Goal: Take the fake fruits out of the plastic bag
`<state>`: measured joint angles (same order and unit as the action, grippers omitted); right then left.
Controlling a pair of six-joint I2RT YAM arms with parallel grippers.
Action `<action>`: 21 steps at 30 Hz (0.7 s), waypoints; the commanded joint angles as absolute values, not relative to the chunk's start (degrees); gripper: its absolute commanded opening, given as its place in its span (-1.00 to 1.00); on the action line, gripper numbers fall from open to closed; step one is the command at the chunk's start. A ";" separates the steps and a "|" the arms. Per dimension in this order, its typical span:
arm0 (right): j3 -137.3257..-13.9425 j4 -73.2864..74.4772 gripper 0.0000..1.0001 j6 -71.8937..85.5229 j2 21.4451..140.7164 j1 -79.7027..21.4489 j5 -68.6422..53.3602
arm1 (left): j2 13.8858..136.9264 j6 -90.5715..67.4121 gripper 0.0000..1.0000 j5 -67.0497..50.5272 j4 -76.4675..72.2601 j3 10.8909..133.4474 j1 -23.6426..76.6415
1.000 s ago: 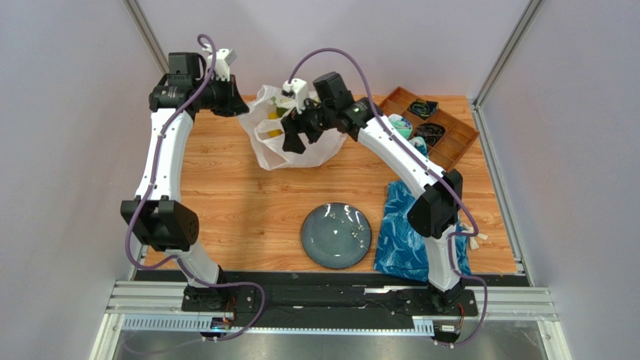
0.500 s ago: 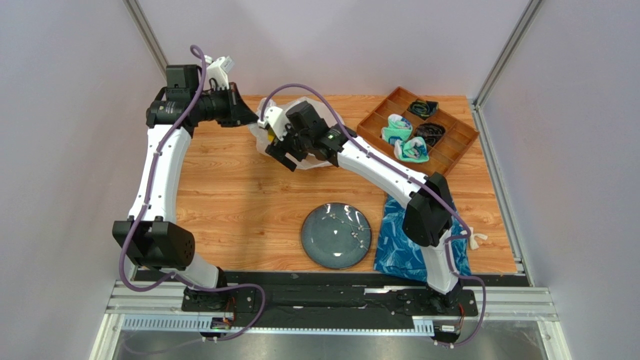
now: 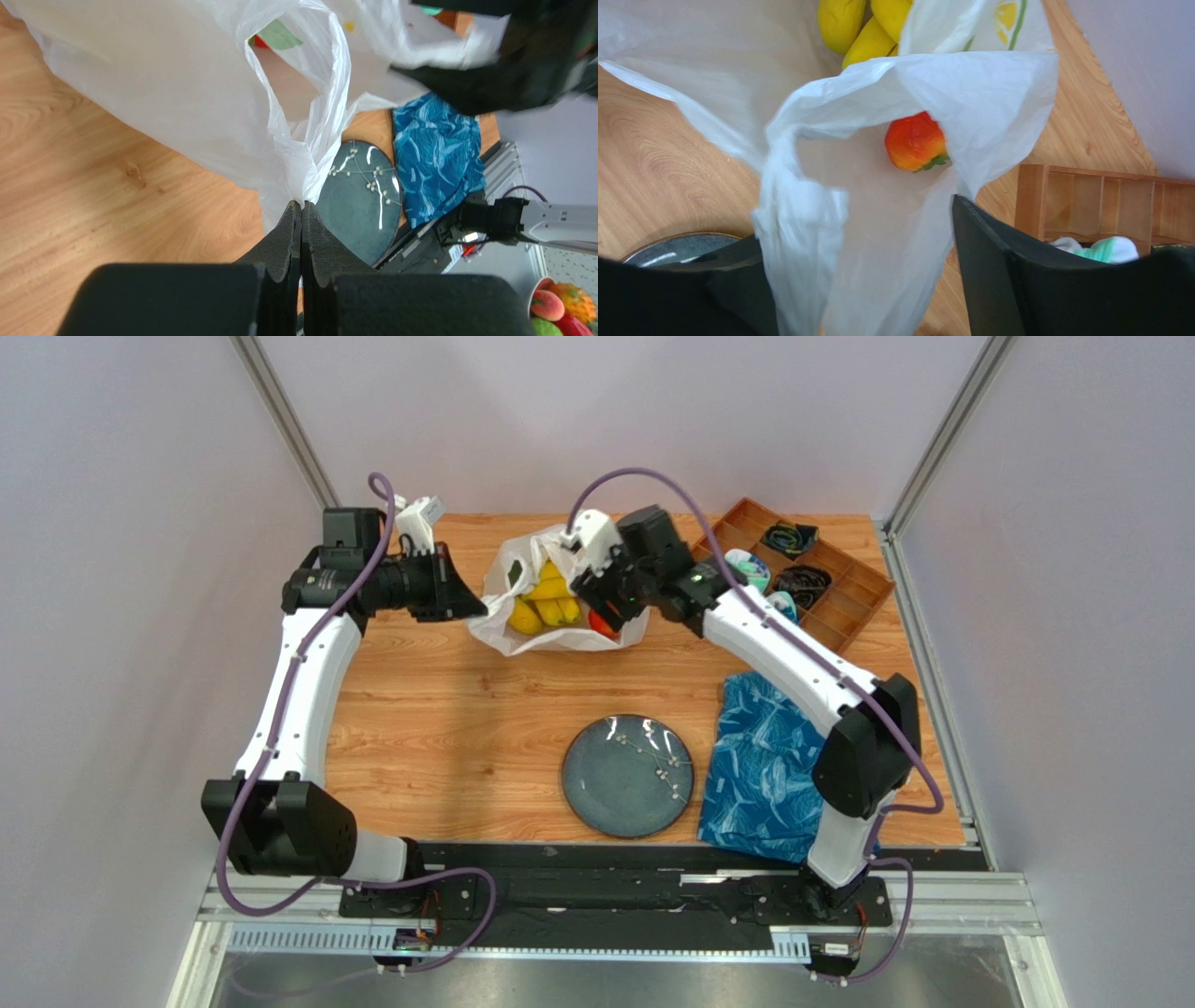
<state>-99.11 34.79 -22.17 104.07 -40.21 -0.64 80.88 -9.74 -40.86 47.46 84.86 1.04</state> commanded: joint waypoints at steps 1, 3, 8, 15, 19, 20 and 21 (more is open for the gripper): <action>-98.79 38.23 0.11 -18.63 98.88 -36.56 -13.35 | 76.12 -10.02 -1.00 -41.31 44.21 80.87 0.88; -98.00 38.06 -0.27 -18.28 99.40 -36.56 -11.10 | 75.15 -10.02 -1.00 -41.40 43.95 79.63 0.88; -92.92 32.53 -0.85 -14.87 97.57 -32.18 2.26 | 72.69 -10.19 -1.00 -41.57 43.16 76.39 0.88; -82.89 36.38 -0.40 -12.83 91.24 -22.85 0.89 | 67.86 -15.28 -1.00 -43.68 39.29 68.12 0.88; -86.65 38.49 0.37 -15.10 87.55 -23.46 -11.40 | 65.66 -18.37 -1.00 -45.26 36.92 63.91 0.88; -87.97 39.45 0.40 -16.07 87.28 -24.25 -13.51 | 65.57 -18.72 -1.00 -45.35 36.65 63.64 0.88; -89.20 39.98 0.43 -17.22 87.01 -26.26 -16.23 | 65.65 -19.24 -1.00 -45.35 36.39 63.46 0.88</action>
<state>-82.89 39.48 -14.00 92.73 -21.39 -3.77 67.64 -15.31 -43.09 40.34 64.49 1.04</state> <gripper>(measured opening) 0.682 0.007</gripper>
